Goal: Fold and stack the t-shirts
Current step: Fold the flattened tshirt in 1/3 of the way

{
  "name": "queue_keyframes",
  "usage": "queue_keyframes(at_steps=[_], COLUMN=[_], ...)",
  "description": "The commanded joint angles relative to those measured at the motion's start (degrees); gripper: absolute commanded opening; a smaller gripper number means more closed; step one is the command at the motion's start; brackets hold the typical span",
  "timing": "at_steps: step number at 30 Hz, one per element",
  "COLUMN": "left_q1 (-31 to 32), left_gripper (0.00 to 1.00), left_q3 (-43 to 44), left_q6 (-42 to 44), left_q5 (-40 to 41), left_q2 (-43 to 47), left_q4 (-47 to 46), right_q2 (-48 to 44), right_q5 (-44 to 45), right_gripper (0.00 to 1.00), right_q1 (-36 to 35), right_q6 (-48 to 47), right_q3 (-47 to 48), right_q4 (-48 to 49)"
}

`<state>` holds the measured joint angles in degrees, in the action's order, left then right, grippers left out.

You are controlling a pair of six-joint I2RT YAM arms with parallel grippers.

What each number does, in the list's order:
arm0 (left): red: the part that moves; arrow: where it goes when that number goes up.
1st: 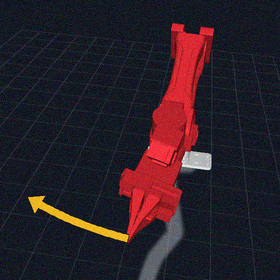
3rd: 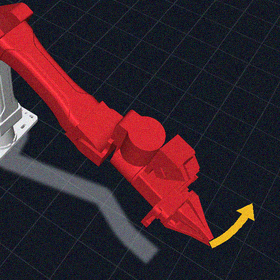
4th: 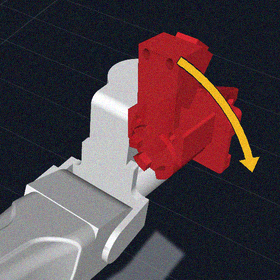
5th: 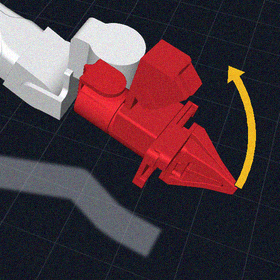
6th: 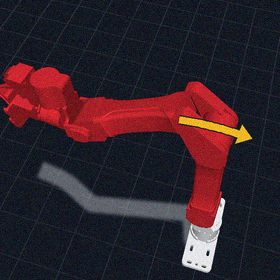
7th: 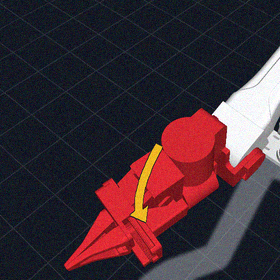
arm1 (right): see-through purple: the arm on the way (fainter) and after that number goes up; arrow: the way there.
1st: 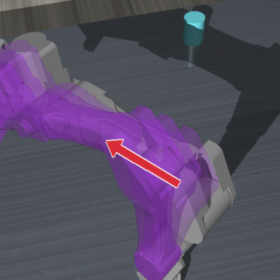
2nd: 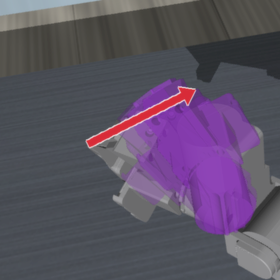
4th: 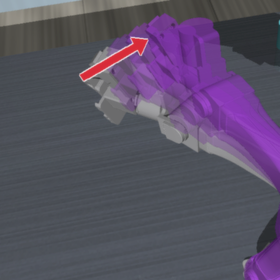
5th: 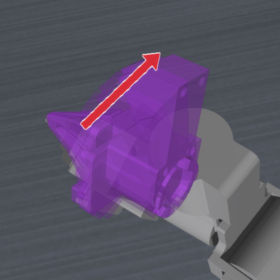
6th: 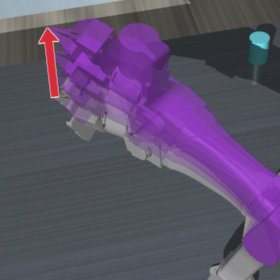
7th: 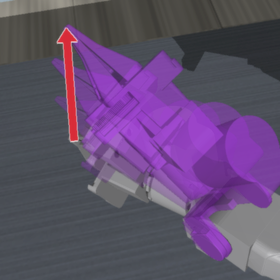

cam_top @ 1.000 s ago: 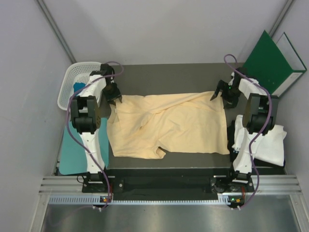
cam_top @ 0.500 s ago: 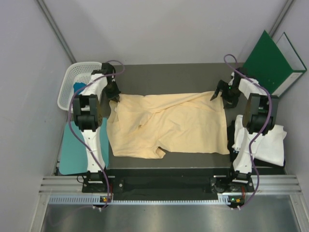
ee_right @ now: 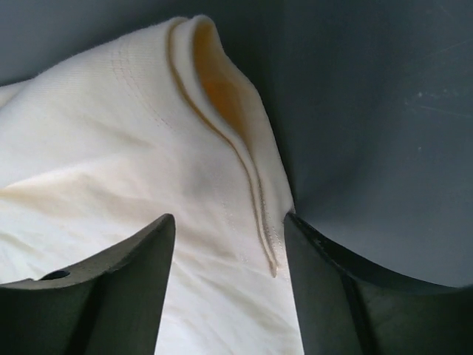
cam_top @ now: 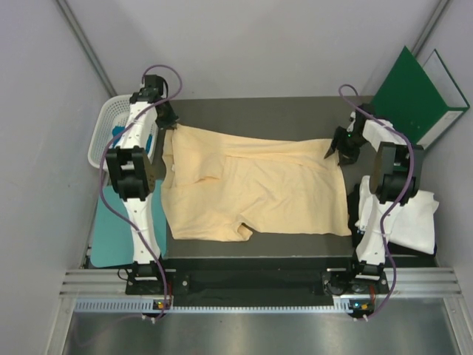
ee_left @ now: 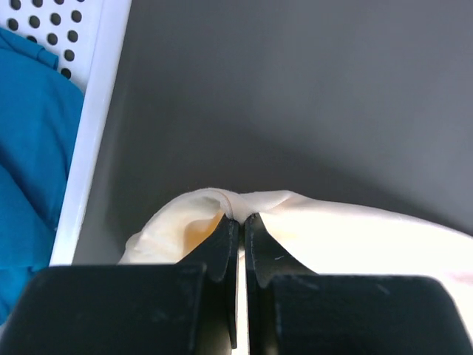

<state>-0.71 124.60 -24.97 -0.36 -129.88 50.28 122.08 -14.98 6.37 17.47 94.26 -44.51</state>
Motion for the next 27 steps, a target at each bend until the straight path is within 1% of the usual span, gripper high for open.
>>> queue_keyframes(at_steps=[1,2,5,6,7,9,10,11,12,16,21,27], left_q1=[-0.78,-0.78,-0.78,-0.78,-0.78,-0.78,-0.78,-0.78,-0.78,-0.96,-1.22,-1.31], left_gripper=[0.00,0.00,0.00,0.01,0.01,0.01,0.02,0.01,0.02,0.01,0.00,0.00], left_q3=[2.66,3.02,4.16,4.16,4.16,4.25,3.99,4.16,4.16,4.51,5.13,10.14], left_q6=[-1.66,-1.75,-2.54,-2.97,-2.98,-3.33,-3.33,-3.33,-3.33,-3.50,-4.38,-5.78], left_q5=[0.62,-1.03,-1.92,-2.27,-2.54,-2.45,-2.36,-2.28,-2.10,-0.87,-0.17,3.43], left_q2=[-2.21,-2.74,-4.76,-5.37,-5.64,-6.17,-6.26,-6.34,-6.52,-6.78,-7.31,-10.47], left_q4=[-3.35,-3.44,-3.44,-3.52,-3.79,-4.05,-4.31,-4.58,-4.58,-4.75,-5.72,-6.77], right_q2=[1.49,1.75,2.89,3.16,4.12,5.00,5.96,6.24,6.41,5.98,6.94,11.24], right_q5=[-3.03,-3.21,-4.09,-4.18,-4.09,-4.26,-4.44,-4.44,-4.35,-0.94,3.46,5.22], right_gripper=[0.51,0.49,0.45,0.42,0.35,0.26,0.12,0.03,0.00,0.00,0.00,0.00], right_q1=[-1.10,-1.10,-1.18,-1.27,-1.27,-1.36,-1.36,-1.36,-1.36,-1.36,-1.10,0.57], right_q6=[0.10,0.19,0.54,0.54,0.46,0.37,0.28,0.28,0.28,0.10,-1.47,-1.65], right_q3=[-2.50,-2.76,-2.59,-2.50,-2.24,-1.54,-1.36,-0.92,-0.57,0.84,5.23,11.73], right_q4=[-0.05,0.56,1.44,1.62,1.71,1.97,1.97,2.06,2.06,1.36,-1.10,-2.68])
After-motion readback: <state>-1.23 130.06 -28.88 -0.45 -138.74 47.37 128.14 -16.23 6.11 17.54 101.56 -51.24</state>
